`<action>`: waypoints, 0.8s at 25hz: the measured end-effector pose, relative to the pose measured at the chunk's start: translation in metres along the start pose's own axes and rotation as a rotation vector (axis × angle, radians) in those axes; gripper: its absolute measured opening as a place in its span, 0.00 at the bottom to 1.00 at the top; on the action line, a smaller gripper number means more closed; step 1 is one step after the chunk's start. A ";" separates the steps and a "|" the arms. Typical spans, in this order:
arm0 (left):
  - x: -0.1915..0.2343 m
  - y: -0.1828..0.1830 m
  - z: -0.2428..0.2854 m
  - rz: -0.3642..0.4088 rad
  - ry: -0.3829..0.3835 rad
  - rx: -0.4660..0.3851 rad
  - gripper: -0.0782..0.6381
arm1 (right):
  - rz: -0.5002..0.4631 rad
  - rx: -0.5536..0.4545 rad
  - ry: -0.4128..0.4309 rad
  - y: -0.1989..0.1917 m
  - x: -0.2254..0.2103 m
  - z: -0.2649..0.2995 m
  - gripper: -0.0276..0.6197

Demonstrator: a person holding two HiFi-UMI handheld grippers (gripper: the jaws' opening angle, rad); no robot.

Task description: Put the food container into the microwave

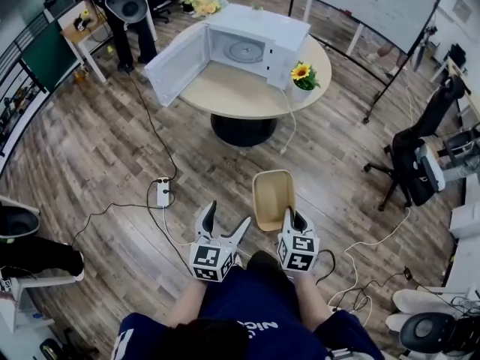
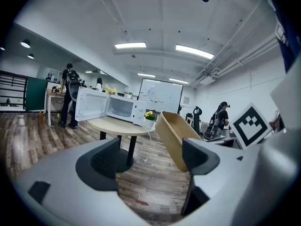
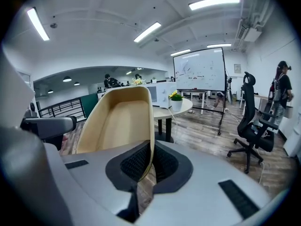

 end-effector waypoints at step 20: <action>0.055 0.017 0.096 -0.014 0.060 0.049 0.67 | -0.059 0.065 0.088 0.046 -0.017 0.123 0.07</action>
Point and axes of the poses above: the fingertips, and each gripper's own axes: z forward along the fingers, x to its left, y out of its top, the point moved 9 cm from there along -z, backward along the fingers
